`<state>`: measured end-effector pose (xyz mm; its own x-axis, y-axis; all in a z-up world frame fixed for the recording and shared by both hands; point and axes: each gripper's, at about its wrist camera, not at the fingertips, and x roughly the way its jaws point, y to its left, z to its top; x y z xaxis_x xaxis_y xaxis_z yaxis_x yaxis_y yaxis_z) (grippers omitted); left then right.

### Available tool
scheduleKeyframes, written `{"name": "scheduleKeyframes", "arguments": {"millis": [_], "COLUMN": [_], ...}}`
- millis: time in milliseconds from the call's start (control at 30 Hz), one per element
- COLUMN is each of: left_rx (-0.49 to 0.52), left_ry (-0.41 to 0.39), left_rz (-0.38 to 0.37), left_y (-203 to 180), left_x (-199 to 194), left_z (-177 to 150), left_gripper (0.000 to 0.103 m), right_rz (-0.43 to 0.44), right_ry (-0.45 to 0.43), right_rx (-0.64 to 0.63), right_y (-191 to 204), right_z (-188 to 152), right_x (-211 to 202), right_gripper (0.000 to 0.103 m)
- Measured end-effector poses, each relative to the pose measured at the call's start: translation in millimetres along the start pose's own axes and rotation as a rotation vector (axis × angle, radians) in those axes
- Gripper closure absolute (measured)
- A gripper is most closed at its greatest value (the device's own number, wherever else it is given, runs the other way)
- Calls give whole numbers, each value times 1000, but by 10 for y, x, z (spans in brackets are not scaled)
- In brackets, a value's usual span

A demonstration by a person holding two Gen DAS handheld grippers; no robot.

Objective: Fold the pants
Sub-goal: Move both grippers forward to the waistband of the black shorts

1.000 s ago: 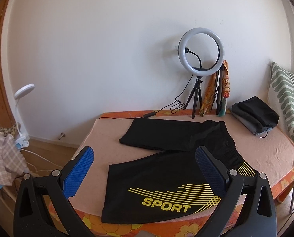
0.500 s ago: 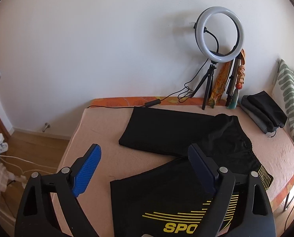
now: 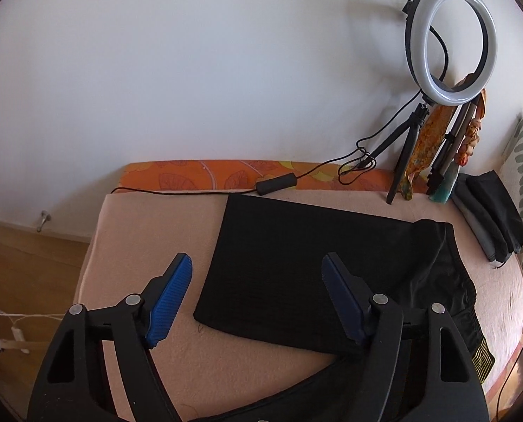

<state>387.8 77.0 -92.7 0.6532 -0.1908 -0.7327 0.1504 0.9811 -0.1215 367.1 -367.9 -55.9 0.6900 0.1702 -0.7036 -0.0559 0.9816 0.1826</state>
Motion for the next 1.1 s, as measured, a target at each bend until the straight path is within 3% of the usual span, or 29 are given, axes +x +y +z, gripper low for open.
{"name": "scheduleKeyframes", "arguments": {"millis": [267, 433, 533, 767, 1000, 1067, 1100], "left_rx": [14, -50, -91, -113, -50, -36, -33], "left_ry": [100, 133, 194, 193, 215, 230, 237], "left_rz": [1, -30, -51, -18, 21, 34, 29], "left_y": [27, 196, 290, 396, 313, 297, 288], "left_x": [808, 1195, 1475, 1798, 1977, 2017, 2053], "left_z": [121, 255, 330, 452, 443, 421, 414], "left_gripper": [27, 26, 26, 26, 27, 31, 38], "right_rz": [13, 20, 19, 26, 13, 16, 22], "right_ry": [110, 164, 197, 242, 273, 285, 291], "right_rx": [-10, -60, -102, -155, -160, -155, -151], "right_y": [-133, -139, -117, -49, -98, -135, -153], "right_z": [180, 238, 268, 298, 275, 272, 271], "right_x": [875, 1293, 1505, 1877, 2146, 2191, 2208], "right_gripper": [0, 0, 0, 0, 0, 0, 0]}}
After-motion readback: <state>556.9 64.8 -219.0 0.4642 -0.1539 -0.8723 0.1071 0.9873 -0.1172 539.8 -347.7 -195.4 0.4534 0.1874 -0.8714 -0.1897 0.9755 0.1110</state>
